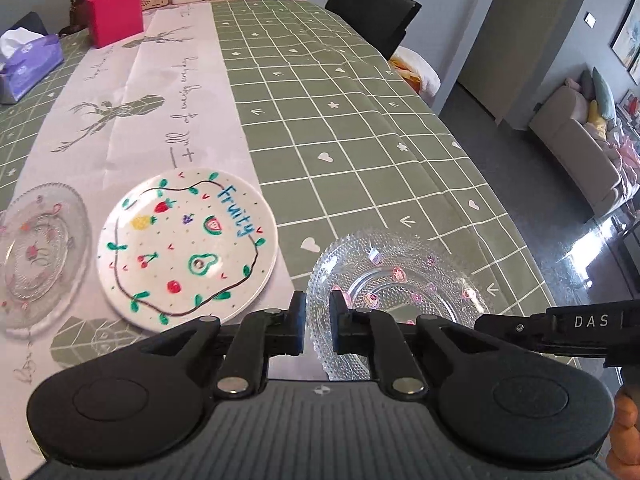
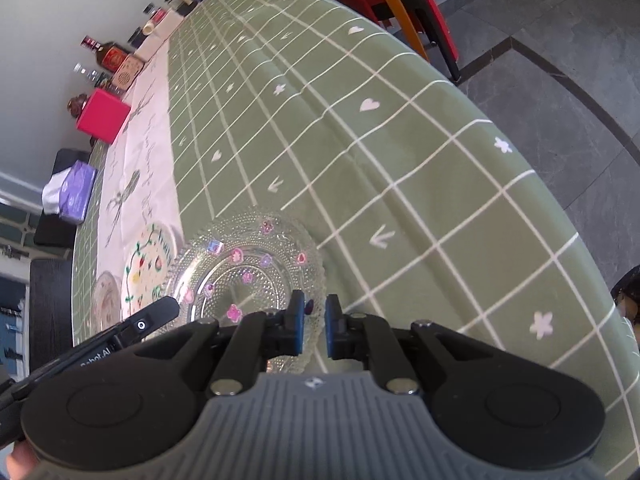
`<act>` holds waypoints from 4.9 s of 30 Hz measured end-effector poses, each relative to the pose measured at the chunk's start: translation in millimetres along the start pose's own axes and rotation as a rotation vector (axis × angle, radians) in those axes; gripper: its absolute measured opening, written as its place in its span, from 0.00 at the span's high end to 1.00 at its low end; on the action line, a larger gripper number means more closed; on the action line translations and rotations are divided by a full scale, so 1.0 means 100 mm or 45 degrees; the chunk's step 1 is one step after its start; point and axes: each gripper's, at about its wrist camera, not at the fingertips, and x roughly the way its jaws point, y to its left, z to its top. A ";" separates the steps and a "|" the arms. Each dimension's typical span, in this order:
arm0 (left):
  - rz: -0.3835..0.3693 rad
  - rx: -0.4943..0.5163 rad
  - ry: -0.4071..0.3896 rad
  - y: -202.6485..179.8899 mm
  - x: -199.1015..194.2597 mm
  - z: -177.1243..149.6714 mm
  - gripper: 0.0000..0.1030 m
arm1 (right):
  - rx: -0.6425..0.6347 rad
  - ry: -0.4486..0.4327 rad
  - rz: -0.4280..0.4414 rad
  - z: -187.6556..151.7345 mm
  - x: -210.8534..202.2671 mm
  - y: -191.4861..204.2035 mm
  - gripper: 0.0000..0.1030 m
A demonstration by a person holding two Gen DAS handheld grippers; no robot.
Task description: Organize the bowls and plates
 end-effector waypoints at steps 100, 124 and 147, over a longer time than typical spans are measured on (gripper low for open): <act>0.061 0.000 0.021 2.97 -0.43 0.13 0.70 | -0.604 0.202 0.117 -0.55 1.28 2.57 0.70; -0.071 -0.253 -0.037 3.26 -0.01 0.18 0.75 | -0.465 0.198 0.156 -0.38 1.70 2.63 0.80; 0.016 -0.181 -0.074 3.07 -0.57 0.18 0.85 | -0.479 0.172 0.219 -0.48 1.41 2.77 0.92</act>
